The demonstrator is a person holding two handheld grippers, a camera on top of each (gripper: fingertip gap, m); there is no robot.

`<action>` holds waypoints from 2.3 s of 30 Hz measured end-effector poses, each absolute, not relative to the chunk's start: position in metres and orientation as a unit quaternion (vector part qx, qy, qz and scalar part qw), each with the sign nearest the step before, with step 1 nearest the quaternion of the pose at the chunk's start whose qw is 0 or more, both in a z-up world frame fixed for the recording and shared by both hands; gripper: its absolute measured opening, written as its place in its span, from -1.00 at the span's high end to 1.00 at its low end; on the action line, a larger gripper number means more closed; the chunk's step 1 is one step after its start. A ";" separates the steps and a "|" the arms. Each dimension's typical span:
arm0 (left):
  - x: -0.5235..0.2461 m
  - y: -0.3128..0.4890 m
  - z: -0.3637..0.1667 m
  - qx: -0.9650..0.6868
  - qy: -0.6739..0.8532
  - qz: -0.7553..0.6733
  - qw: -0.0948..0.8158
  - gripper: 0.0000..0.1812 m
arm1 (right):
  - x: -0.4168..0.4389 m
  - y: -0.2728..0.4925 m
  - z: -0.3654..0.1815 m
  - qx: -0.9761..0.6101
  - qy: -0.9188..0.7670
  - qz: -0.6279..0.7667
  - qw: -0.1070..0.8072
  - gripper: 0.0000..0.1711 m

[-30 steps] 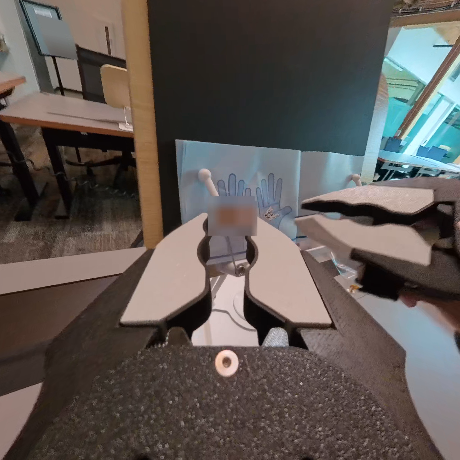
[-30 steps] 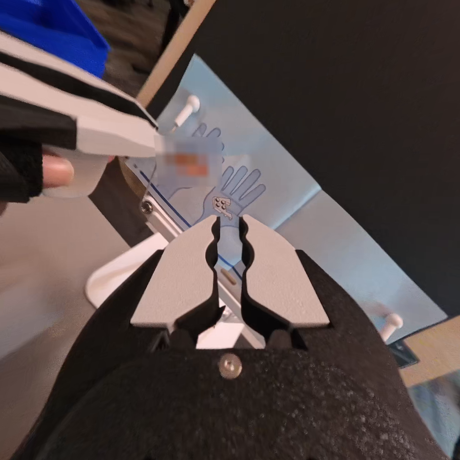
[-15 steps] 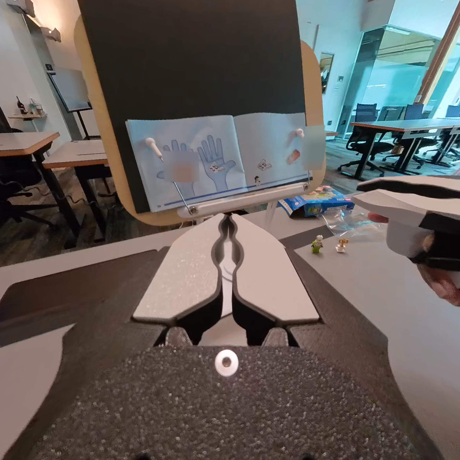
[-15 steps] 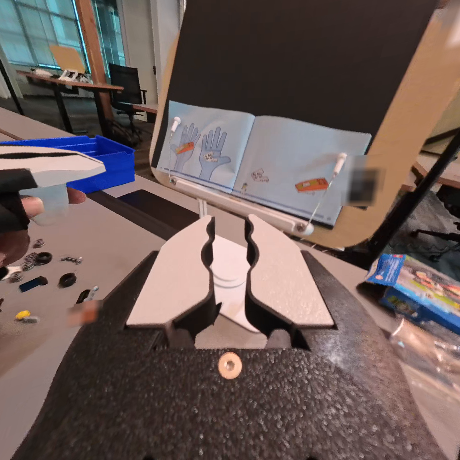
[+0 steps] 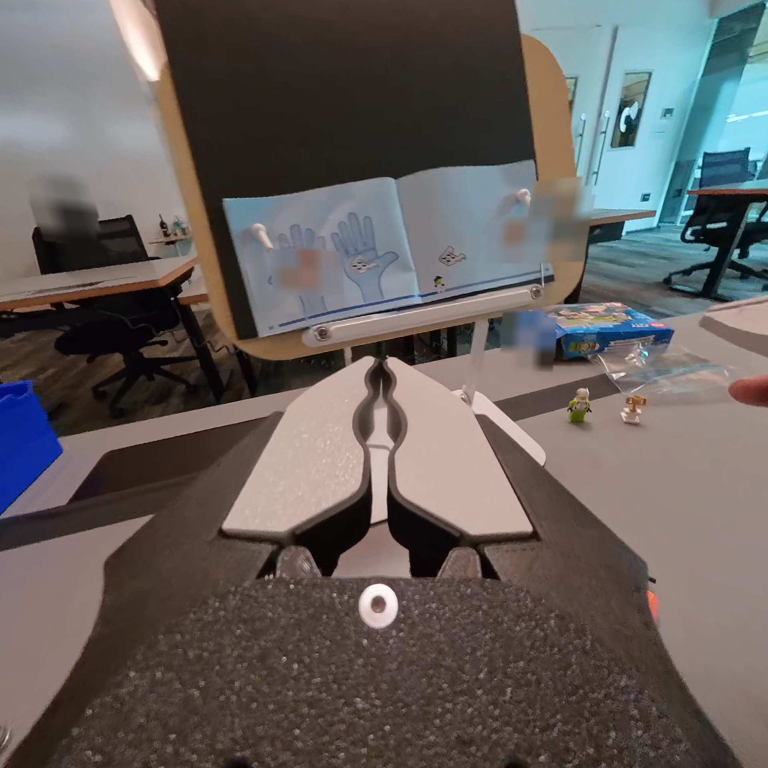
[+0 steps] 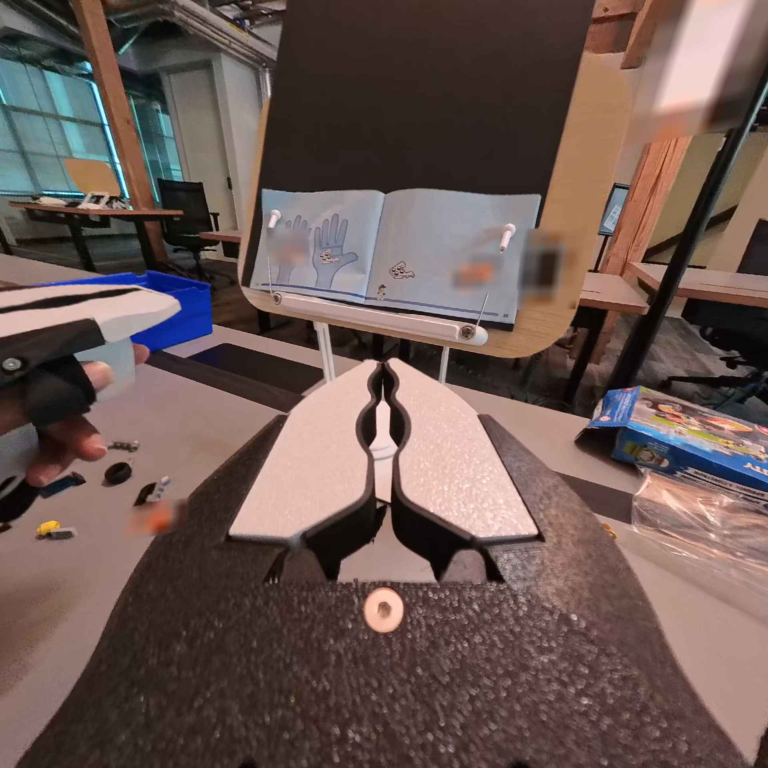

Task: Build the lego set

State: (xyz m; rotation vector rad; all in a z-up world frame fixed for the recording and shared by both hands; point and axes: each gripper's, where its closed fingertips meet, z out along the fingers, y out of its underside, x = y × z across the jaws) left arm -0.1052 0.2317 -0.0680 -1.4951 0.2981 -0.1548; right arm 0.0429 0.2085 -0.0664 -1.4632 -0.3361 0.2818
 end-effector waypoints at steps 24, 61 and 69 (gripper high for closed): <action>-0.105 0.233 -0.077 -0.674 0.148 -0.043 0.723 1.00 | 0.032 0.207 -0.082 -0.641 -0.185 0.115 0.736 1.00; -0.123 0.232 -0.053 -0.696 0.108 -0.058 0.708 1.00 | 0.053 0.199 -0.044 -0.674 -0.117 0.113 0.721 1.00; -0.120 0.231 -0.054 -0.697 0.110 -0.066 0.706 1.00 | 0.058 0.201 -0.045 -0.676 -0.112 0.110 0.720 1.00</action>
